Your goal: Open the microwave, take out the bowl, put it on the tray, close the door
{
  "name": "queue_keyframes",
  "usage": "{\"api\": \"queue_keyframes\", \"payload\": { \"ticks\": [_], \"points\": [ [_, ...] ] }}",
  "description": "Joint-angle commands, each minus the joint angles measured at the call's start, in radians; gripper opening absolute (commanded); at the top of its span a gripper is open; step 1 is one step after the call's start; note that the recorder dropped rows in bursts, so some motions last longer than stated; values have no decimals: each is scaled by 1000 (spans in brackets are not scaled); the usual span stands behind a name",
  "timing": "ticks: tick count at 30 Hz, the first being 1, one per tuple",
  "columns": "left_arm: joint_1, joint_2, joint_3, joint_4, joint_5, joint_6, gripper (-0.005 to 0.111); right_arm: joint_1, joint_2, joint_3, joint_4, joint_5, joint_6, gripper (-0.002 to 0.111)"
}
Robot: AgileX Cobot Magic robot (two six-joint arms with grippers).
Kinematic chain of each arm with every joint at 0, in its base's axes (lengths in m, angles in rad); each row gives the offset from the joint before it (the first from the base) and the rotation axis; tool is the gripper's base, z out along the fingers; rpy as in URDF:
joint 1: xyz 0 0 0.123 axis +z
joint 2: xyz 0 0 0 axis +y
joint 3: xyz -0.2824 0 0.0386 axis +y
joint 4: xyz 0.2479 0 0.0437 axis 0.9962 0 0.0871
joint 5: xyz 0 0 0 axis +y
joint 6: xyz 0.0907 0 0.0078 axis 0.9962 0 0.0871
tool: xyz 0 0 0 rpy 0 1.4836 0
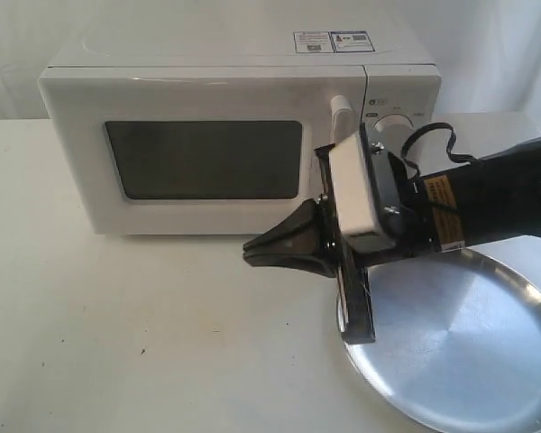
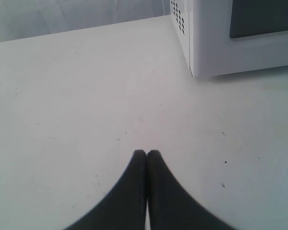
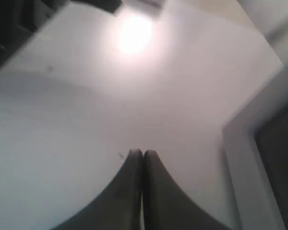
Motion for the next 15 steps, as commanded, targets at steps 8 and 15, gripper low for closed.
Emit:
{"api": "queue_keyframes", "payload": {
  "ticks": [8,15],
  "points": [
    [-1,-2,-1,-2,0,-6,0,-120,141,3,263,219,-71,0],
    [-1,-2,-1,-2,0,-6,0,-292,179,38,271,-33,-92,0]
  ]
}}
